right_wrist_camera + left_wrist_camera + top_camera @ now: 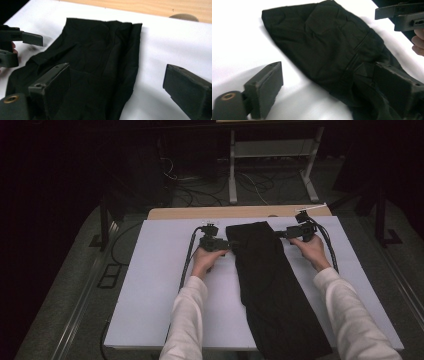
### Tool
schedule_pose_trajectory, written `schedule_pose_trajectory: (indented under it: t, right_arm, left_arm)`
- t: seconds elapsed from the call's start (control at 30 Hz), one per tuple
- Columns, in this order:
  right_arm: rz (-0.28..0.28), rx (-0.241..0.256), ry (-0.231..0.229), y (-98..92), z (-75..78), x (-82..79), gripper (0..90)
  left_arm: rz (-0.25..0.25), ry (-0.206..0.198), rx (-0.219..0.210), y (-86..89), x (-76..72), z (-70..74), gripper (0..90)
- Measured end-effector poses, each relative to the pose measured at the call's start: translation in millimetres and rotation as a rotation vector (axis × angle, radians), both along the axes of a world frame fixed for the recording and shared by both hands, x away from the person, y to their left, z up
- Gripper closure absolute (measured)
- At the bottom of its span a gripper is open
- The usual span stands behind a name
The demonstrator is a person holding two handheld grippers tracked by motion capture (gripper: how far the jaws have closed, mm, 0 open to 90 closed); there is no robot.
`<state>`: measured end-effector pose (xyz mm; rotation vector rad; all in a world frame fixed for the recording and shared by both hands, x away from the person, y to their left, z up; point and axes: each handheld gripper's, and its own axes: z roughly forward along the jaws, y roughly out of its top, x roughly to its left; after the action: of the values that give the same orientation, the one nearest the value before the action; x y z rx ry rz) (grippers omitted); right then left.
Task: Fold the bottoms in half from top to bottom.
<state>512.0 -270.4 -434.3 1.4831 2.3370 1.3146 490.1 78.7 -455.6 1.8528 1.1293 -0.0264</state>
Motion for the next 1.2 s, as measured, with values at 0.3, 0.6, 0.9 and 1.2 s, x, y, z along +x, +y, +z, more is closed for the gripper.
schedule_pose_trajectory:
  t: [0.3, 0.6, 0.9, 1.2]
  right_arm:
    - [0.013, 0.005, 0.047, -0.4, -9.3, 2.5, 18.3]
    - [0.007, -0.028, 0.066, 8.5, -14.9, 6.6, 26.6]
    - [0.000, -0.063, 0.088, 19.3, -16.6, 12.8, 54.2]
    - [-0.021, -0.044, 0.107, 17.0, -17.7, 13.7, 82.3]
  left_arm:
    - [-0.013, 0.041, -0.054, -5.4, 0.8, -4.8, 20.2]
    - [0.021, 0.082, -0.073, -3.2, 4.8, -8.3, 49.3]
    - [0.030, 0.060, 0.010, -14.1, 9.5, -6.1, 78.3]
    - [0.062, 0.017, 0.069, -21.0, 8.9, -3.5, 84.3]
